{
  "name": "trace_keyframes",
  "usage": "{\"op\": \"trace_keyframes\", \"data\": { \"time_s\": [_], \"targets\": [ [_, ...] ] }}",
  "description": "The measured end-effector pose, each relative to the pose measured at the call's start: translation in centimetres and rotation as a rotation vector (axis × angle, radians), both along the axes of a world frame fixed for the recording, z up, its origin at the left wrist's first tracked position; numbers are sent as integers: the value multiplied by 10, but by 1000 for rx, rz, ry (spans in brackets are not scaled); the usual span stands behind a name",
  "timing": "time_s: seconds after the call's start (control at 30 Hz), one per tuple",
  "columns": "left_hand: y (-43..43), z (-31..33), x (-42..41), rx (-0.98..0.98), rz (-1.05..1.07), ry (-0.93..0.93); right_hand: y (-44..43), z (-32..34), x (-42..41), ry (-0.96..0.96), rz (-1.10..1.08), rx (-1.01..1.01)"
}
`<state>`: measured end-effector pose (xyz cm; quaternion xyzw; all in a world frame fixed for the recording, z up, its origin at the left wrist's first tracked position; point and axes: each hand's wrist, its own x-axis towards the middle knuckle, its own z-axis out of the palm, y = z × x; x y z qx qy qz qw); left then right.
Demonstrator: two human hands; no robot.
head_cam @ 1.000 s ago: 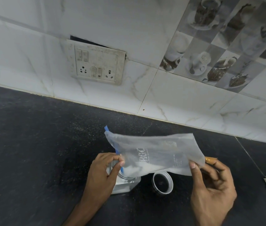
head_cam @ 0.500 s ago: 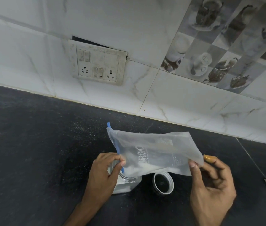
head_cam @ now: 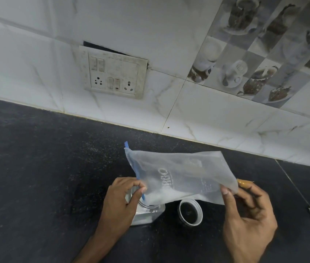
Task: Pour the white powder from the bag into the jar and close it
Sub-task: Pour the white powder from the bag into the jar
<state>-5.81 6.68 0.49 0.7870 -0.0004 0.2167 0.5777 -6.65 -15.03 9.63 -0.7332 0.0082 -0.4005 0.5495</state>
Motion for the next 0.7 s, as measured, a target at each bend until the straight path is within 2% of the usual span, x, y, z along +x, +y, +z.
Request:
{"op": "trace_keyframes", "data": {
  "time_s": [0.53,0.7],
  "targets": [
    [0,1,-1,-18,9,-3,0,-1,-3,-1,16,15],
    [0,0,-1,-1,3,-2,-2,-1,-1,-16,-9,86]
  ]
}}
